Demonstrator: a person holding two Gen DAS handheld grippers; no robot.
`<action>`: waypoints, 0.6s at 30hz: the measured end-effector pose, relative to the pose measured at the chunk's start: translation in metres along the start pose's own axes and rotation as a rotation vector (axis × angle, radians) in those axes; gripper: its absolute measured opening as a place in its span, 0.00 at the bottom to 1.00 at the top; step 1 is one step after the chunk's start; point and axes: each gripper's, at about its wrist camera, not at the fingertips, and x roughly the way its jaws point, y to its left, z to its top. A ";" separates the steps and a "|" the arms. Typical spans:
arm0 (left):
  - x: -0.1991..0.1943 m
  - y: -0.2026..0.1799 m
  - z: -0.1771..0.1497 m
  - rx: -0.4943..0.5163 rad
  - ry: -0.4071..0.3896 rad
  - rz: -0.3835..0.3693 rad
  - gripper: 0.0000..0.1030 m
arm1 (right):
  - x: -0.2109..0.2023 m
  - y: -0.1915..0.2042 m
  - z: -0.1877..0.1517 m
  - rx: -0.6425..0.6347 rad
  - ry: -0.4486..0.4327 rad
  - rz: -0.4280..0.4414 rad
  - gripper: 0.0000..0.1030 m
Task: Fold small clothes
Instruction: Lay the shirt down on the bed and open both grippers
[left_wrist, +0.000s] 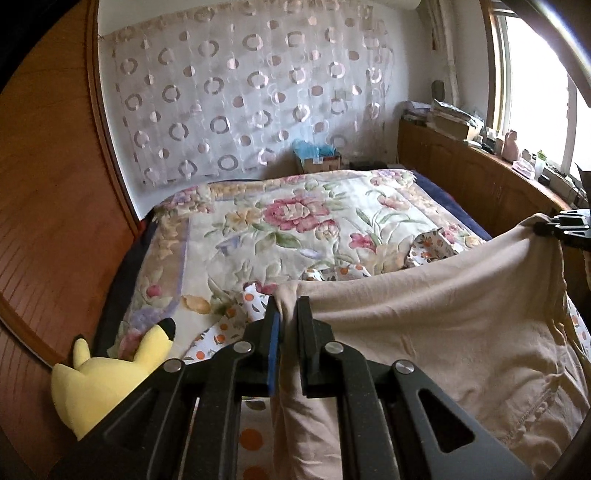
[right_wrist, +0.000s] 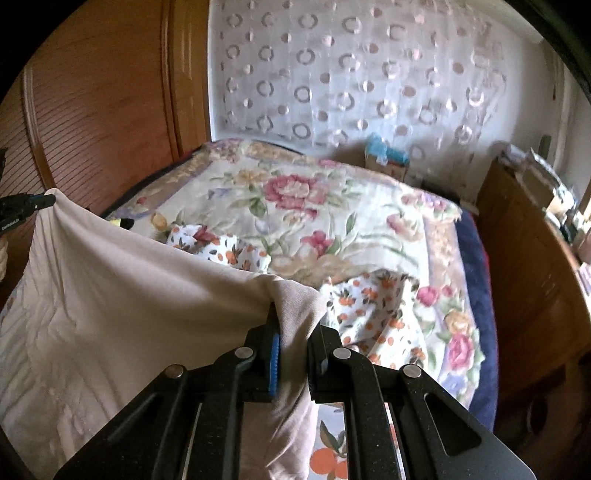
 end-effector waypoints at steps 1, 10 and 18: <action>0.004 0.003 0.002 -0.004 0.007 0.000 0.11 | 0.001 -0.002 -0.004 0.005 0.008 -0.006 0.18; -0.018 0.008 -0.029 -0.035 0.028 -0.086 0.67 | -0.050 0.003 -0.041 0.085 0.001 -0.020 0.39; -0.042 0.000 -0.080 -0.034 0.082 -0.075 0.69 | -0.092 0.018 -0.113 0.127 0.058 0.048 0.39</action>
